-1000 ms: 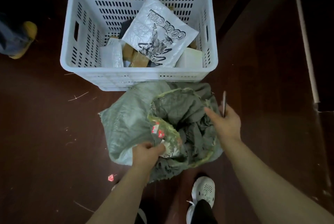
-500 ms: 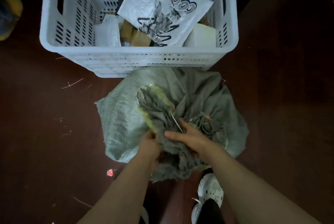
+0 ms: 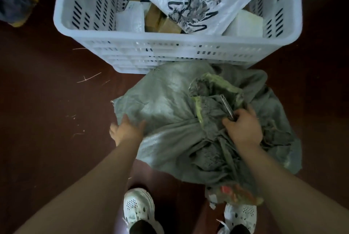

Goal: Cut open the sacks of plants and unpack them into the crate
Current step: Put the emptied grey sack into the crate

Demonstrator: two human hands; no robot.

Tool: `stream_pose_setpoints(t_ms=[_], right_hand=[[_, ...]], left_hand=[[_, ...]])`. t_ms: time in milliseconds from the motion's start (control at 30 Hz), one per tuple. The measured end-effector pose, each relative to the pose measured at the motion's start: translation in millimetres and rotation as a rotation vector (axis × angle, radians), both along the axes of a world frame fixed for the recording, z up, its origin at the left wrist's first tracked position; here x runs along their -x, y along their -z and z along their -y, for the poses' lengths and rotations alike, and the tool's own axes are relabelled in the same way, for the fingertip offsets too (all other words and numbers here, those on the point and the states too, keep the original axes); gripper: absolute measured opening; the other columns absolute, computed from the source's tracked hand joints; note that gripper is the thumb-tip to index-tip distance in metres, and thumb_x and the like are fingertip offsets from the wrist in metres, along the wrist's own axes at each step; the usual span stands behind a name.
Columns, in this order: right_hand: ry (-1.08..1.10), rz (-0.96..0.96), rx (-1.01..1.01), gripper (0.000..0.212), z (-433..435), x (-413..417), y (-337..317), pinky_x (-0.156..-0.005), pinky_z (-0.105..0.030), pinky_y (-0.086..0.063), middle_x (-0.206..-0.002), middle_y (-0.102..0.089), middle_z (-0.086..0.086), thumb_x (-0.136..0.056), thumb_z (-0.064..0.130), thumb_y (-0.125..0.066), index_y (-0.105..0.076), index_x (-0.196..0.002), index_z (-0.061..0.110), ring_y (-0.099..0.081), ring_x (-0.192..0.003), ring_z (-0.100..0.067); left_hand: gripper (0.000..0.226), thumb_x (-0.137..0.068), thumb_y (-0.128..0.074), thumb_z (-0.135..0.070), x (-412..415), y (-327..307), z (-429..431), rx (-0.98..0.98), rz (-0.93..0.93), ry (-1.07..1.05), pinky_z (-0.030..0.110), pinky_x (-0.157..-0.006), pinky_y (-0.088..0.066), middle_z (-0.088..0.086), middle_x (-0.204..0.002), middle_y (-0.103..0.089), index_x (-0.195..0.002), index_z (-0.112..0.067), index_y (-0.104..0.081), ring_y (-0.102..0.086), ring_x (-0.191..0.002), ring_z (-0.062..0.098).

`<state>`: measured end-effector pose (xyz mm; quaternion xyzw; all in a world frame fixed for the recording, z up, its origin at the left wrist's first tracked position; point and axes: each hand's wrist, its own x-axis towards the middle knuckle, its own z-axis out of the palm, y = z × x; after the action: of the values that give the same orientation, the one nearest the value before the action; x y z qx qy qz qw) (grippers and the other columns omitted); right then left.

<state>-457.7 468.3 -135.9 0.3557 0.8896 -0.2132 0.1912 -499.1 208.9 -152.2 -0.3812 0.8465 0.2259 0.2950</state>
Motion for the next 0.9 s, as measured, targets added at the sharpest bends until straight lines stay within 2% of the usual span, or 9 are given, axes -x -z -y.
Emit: stream_pose_setpoints(t_ms=[67,167,267,367,500,600,700,800,900], right_hand=[[-0.043,0.010,0.024,0.027,4,5,20,-0.067,-0.031,-0.039,-0.136,-0.047,-0.009,-0.083,0.029,-0.067,-0.064,-0.100,0.009,-0.057,-0.101,-0.031],[-0.062,-0.019,0.043,0.025,6,7,42,-0.065,-0.029,-0.036,-0.112,-0.058,-0.010,-0.084,0.026,-0.066,-0.063,-0.101,0.008,-0.057,-0.097,-0.029],[-0.108,-0.080,-0.024,0.020,6,8,54,-0.062,-0.028,-0.032,-0.102,-0.061,-0.009,-0.086,0.024,-0.063,-0.061,-0.098,0.008,-0.058,-0.092,-0.028],[-0.110,-0.086,-0.039,0.016,4,9,55,-0.060,-0.028,-0.032,-0.096,-0.062,-0.009,-0.087,0.022,-0.061,-0.061,-0.095,0.009,-0.058,-0.087,-0.027],[-0.063,-0.010,-0.013,0.022,5,9,31,-0.062,-0.029,-0.035,-0.099,-0.063,-0.008,-0.086,0.025,-0.061,-0.060,-0.103,0.012,-0.058,-0.090,-0.028],[-0.010,0.040,0.045,0.032,9,11,-8,-0.067,-0.028,-0.036,-0.104,-0.062,-0.006,-0.084,0.028,-0.064,-0.055,-0.112,0.014,-0.058,-0.098,-0.027],[0.129,0.025,0.160,0.043,11,20,-52,-0.070,-0.030,-0.039,-0.102,-0.057,-0.005,-0.083,0.029,-0.067,-0.044,-0.116,0.014,-0.057,-0.093,-0.026],[0.210,0.025,0.240,0.055,13,28,-103,-0.075,-0.033,-0.044,-0.116,-0.057,-0.010,-0.082,0.028,-0.069,-0.037,-0.124,0.012,-0.057,-0.099,-0.028],[0.152,0.075,0.206,0.065,19,35,-154,-0.077,-0.033,-0.045,-0.121,-0.057,-0.013,-0.080,0.031,-0.071,-0.038,-0.130,0.008,-0.057,-0.106,-0.031]], left_hand=[[0.093,-0.081,-0.061,-0.060,14,24,2,0.023,0.071,-0.014,0.053,-0.115,-0.012,0.017,-0.157,-0.001,-0.151,-0.030,-0.008,-0.002,-0.144,0.038],[0.105,-0.079,-0.062,-0.062,29,64,2,0.028,0.117,-0.033,0.053,-0.115,-0.012,0.019,-0.157,-0.001,-0.152,-0.019,0.001,-0.003,-0.145,0.037],[0.068,-0.088,-0.064,-0.034,37,96,6,-0.009,0.055,0.022,0.048,-0.106,-0.037,0.022,-0.142,-0.040,-0.142,-0.007,-0.032,-0.041,-0.129,0.038],[0.028,-0.096,-0.049,-0.013,36,96,8,0.081,-0.087,-0.027,0.043,-0.094,-0.044,0.024,-0.121,-0.058,-0.117,0.002,-0.057,-0.055,-0.112,0.039],[0.028,-0.094,-0.047,-0.010,24,63,13,0.048,-0.158,-0.087,0.042,-0.095,-0.046,0.025,-0.118,-0.061,-0.116,-0.001,-0.063,-0.056,-0.110,0.042],[0.032,-0.095,-0.044,-0.008,18,26,18,-0.064,-0.171,-0.203,0.040,-0.100,-0.042,0.027,-0.125,-0.056,-0.121,0.007,-0.055,-0.052,-0.117,0.042],[0.044,-0.096,-0.047,-0.021,14,-25,17,-0.215,-0.138,-0.370,0.042,-0.104,-0.038,0.026,-0.133,-0.050,-0.128,0.009,-0.048,-0.048,-0.122,0.040],[0.070,-0.080,-0.068,-0.048,-2,-79,22,-0.349,-0.063,-0.484,0.044,-0.103,-0.042,0.018,-0.120,-0.057,-0.124,0.004,-0.052,-0.055,-0.113,0.035],[0.051,-0.079,-0.074,-0.034,-22,-133,32,-0.340,-0.030,-0.369,0.033,-0.095,-0.046,0.016,-0.105,-0.065,-0.110,0.005,-0.064,-0.061,-0.099,0.030]])
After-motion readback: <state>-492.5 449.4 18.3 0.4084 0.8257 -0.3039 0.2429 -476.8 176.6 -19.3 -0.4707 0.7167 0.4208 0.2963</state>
